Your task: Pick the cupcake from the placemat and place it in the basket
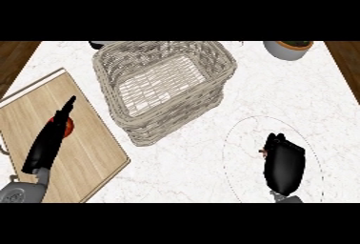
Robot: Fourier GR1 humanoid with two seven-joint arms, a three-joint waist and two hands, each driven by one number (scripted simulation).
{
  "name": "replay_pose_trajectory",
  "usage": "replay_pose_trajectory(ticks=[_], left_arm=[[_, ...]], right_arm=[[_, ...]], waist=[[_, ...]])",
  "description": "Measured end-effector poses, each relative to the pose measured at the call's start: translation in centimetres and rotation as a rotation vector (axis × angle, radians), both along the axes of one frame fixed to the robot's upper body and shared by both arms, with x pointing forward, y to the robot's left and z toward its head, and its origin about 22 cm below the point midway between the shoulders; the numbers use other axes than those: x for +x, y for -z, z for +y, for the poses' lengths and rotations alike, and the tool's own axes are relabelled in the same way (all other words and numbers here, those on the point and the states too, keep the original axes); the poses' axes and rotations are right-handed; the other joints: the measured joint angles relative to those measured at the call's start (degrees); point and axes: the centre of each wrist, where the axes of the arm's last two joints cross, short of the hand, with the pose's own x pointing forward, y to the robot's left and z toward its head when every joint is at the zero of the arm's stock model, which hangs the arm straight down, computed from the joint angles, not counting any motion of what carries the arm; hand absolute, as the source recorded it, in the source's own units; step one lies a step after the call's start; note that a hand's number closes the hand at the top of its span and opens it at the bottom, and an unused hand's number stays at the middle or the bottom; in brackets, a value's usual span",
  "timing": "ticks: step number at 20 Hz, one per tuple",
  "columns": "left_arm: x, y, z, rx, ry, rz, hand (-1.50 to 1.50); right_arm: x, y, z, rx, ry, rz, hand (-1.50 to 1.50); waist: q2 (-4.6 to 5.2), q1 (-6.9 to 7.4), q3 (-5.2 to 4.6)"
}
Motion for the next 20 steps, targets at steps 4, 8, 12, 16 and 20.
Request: replay_pose_trajectory(ticks=[4, 8, 12, 16, 20], left_arm=[[0.4, -0.5, -0.7, -0.005, 0.036, -0.016, 0.0], [0.4, -0.3, -0.9, -0.003, 0.027, -0.008, 0.0], [0.0, 0.3, -0.1, 0.002, -0.003, 0.013, 0.0], [-0.5, 0.5, 0.4, 0.004, -0.037, 0.034, 0.0], [-0.9, 0.9, 1.2, 0.002, -0.051, 0.038, 0.0]], right_arm=[[0.3, -1.0, -0.2, -0.097, -0.216, 0.172, 1.5], [2.5, -3.7, -0.2, -0.059, -0.405, 0.276, 1.5], [5.9, -8.6, 0.0, 0.089, -0.566, 0.233, 1.5], [8.4, -15.0, -1.8, 0.169, -0.675, 0.143, 1.5], [9.6, -20.4, -3.1, 0.206, -0.738, 0.074, 1.5]], waist=[[0.75, 2.1, -0.38], [0.99, 1.64, 0.51], [1.03, 0.52, 1.92], [0.74, -0.85, 2.42], [0.6, -1.55, 2.67]])
